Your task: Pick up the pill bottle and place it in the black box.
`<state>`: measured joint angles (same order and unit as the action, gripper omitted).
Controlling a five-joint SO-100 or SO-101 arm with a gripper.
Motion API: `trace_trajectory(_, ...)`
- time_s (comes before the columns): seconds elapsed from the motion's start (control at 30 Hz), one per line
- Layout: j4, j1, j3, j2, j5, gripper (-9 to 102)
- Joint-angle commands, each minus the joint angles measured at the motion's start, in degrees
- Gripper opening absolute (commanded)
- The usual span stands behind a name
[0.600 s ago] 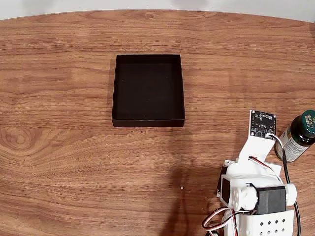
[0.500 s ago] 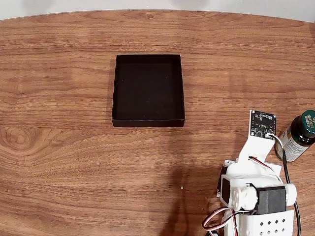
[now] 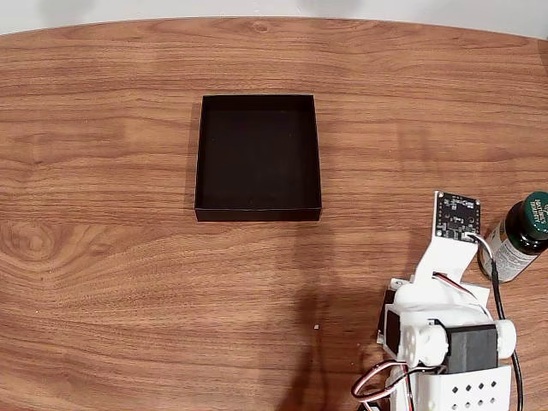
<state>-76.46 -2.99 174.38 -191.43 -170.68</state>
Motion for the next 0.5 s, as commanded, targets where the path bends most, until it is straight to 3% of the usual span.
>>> trace_trajectory(0.0,-9.8,0.7,-0.8,0.1,-0.1,0)
trace_trajectory(0.47,-9.8,1.4,-0.8,0.1,-0.4,0)
